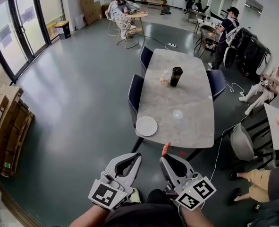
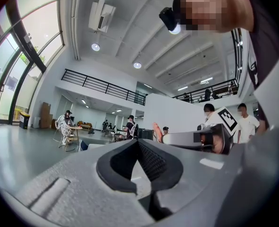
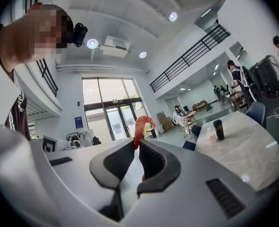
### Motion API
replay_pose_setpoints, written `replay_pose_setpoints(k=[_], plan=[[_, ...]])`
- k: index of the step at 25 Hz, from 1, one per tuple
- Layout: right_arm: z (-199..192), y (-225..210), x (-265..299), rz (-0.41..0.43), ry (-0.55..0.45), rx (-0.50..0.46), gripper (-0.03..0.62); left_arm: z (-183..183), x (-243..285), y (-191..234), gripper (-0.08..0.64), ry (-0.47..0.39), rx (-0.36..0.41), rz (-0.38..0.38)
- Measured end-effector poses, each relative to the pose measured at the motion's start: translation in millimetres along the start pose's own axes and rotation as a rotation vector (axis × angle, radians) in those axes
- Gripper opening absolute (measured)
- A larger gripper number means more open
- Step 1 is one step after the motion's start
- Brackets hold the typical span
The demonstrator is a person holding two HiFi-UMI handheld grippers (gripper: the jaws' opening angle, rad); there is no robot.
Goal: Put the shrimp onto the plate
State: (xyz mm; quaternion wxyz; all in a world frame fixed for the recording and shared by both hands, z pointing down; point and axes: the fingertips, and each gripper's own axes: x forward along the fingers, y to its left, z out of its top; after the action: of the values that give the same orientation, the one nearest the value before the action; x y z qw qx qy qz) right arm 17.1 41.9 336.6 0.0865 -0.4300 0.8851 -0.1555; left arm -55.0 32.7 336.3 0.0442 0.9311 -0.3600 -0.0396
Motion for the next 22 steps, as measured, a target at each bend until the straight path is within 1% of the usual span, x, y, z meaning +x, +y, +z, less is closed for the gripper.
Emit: replay_pose_setpoints(k=[6,10,17,22], plan=[[-4,-22,24,-0.016,0.009,0.019,0.032,-10,22,25,0.006,0.016,-0.013,-0.006],[-3,-48,44,-0.024,0.024,0.026,0.032,-13,44,40,0.006,0.018,-0.017,-0.008],[-13,-94,94,-0.014,0.093,0.029,0.032,-20,86,81,0.006,0.021,-0.027,0.012],[-24,-140,129,-0.002,0.161,0.031,0.032,-25,132,107,0.006,0.009,-0.029,0.017]])
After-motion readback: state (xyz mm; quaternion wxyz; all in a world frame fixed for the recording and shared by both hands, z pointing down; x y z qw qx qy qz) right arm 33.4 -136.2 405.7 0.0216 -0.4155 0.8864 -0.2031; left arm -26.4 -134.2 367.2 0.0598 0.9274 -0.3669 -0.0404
